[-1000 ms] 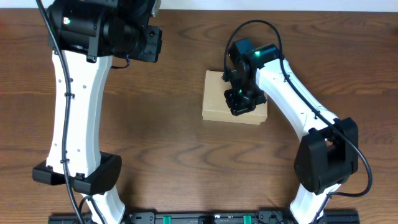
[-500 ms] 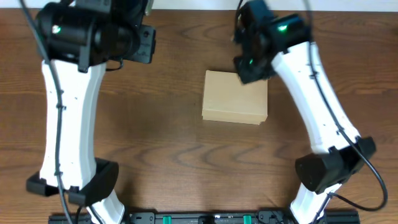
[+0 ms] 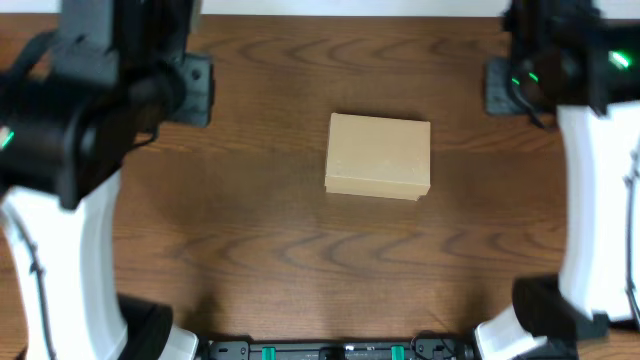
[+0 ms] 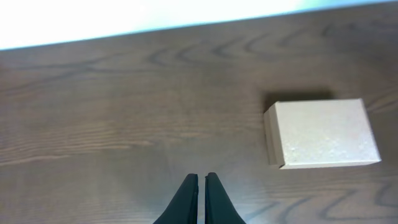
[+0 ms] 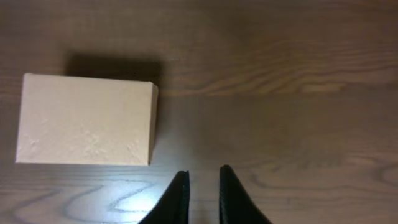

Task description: Pack container

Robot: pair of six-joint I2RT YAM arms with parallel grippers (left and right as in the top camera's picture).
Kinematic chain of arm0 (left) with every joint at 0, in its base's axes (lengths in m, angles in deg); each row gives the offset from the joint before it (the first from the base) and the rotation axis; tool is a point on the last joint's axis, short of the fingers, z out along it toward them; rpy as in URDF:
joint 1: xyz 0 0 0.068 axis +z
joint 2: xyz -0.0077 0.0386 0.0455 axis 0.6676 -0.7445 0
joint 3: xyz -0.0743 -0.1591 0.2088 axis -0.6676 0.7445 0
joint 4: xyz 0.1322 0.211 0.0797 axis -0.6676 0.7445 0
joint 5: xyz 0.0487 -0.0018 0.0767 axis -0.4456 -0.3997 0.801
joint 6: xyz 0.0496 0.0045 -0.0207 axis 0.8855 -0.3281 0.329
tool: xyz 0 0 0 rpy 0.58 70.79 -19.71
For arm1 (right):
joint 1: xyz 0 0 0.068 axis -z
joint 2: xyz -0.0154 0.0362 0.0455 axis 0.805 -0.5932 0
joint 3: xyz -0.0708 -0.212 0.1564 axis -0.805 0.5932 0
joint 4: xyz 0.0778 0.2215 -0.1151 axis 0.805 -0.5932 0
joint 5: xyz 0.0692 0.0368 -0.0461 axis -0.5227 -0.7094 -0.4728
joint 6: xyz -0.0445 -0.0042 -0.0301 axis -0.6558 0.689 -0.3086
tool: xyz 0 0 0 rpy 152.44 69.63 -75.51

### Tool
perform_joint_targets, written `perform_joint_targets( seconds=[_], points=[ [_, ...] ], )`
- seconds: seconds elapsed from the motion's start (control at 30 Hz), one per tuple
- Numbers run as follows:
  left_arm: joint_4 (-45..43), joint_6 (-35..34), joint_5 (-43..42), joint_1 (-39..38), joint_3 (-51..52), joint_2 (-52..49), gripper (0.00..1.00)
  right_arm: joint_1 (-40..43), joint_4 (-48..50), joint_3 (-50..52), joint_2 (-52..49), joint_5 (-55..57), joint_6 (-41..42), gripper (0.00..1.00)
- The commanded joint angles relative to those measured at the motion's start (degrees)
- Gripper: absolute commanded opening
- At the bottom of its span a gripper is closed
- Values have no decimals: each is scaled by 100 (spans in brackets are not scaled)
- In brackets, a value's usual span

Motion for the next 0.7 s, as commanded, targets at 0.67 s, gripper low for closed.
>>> perform_joint_targets(
  seconds=[0.67],
  points=[
    [396,-1443,-282,4,6199,5018,6,76,396,5539,4728,-485,872,18]
  ],
)
